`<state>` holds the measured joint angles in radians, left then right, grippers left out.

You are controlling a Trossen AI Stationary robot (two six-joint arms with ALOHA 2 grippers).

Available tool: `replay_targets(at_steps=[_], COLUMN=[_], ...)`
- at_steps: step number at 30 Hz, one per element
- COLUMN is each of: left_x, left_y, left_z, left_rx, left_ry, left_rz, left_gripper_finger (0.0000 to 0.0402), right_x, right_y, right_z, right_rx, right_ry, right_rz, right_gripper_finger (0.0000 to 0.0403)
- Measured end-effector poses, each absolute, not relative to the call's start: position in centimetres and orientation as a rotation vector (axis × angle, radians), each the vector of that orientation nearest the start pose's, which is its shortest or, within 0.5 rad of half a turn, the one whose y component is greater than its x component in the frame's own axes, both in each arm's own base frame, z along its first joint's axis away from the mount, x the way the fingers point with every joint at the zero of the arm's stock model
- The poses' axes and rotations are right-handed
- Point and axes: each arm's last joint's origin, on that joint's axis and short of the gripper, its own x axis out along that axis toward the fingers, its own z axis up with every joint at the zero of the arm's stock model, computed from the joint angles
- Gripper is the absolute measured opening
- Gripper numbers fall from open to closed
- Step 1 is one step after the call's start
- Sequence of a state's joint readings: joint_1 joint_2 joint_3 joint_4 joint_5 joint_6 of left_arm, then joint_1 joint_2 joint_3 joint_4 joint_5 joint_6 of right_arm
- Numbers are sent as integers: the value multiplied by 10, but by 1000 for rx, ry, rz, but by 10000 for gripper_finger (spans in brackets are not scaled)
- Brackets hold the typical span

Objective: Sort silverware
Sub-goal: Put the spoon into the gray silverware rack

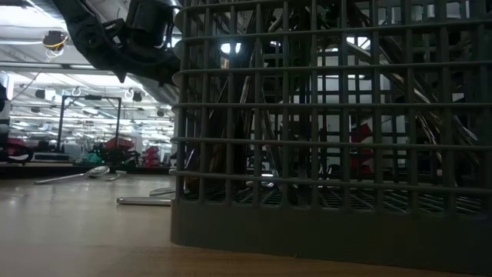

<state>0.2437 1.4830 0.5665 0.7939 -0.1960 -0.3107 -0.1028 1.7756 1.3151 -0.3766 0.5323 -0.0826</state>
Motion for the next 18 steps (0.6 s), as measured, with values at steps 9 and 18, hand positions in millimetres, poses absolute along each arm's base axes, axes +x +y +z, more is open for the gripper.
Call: replay_targets(at_steps=[9,18], left_x=[277,277], left_y=[80,81], left_z=[197,197], left_rx=[-331,-311], left_ry=[31,35], left_rz=[524,541], left_gripper_finger=[145,84], right_x=[382,385], right_y=[-50,-48], right_z=[240,242], right_rx=[-239,-218], right_ry=[811,782], right_rz=[-532,-493], right_gripper_finger=[8,10])
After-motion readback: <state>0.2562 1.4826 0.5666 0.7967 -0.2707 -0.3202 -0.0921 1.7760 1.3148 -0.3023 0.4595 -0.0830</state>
